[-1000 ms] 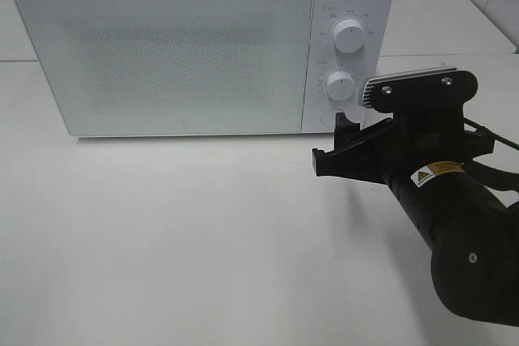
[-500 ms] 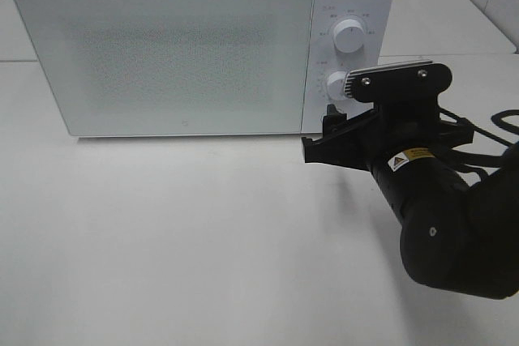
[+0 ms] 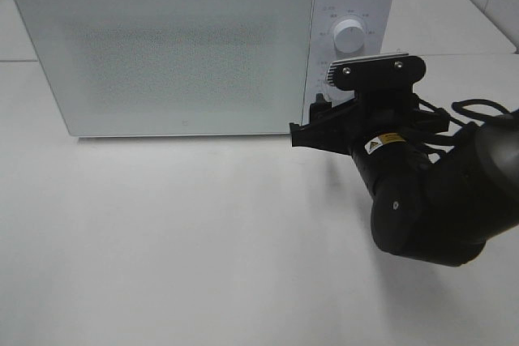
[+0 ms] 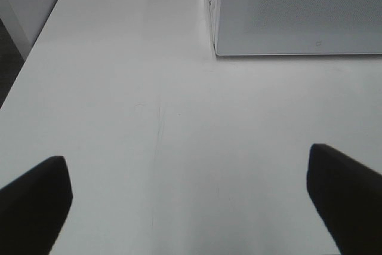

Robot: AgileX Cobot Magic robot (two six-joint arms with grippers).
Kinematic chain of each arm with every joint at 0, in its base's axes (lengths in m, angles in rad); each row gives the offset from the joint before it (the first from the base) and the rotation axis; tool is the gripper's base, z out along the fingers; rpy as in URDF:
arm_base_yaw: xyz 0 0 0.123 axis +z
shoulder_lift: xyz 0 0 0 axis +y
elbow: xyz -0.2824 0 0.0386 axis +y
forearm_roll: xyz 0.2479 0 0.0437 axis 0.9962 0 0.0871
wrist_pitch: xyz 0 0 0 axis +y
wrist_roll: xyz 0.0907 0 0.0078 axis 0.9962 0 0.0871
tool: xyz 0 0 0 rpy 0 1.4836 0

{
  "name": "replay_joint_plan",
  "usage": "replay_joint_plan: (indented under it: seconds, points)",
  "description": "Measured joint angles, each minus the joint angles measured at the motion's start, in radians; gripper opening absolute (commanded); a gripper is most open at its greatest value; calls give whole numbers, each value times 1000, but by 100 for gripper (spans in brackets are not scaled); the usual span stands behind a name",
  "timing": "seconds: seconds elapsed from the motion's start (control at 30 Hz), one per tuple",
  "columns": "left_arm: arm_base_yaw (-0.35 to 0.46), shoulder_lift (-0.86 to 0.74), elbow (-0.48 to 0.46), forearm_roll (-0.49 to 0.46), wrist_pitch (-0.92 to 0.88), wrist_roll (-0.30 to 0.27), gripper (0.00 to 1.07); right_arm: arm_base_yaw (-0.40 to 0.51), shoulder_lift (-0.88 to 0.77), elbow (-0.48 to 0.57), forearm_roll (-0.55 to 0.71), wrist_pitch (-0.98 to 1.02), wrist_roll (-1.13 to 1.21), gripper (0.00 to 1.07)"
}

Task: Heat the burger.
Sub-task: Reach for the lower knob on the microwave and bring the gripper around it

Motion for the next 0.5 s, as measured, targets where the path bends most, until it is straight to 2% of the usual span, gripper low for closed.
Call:
replay_joint_plan:
  seconds: [0.5]
  points:
    - [0, 0, 0, 0, 0, 0, 100, -71, 88, -124, -59, 9, 16, 75]
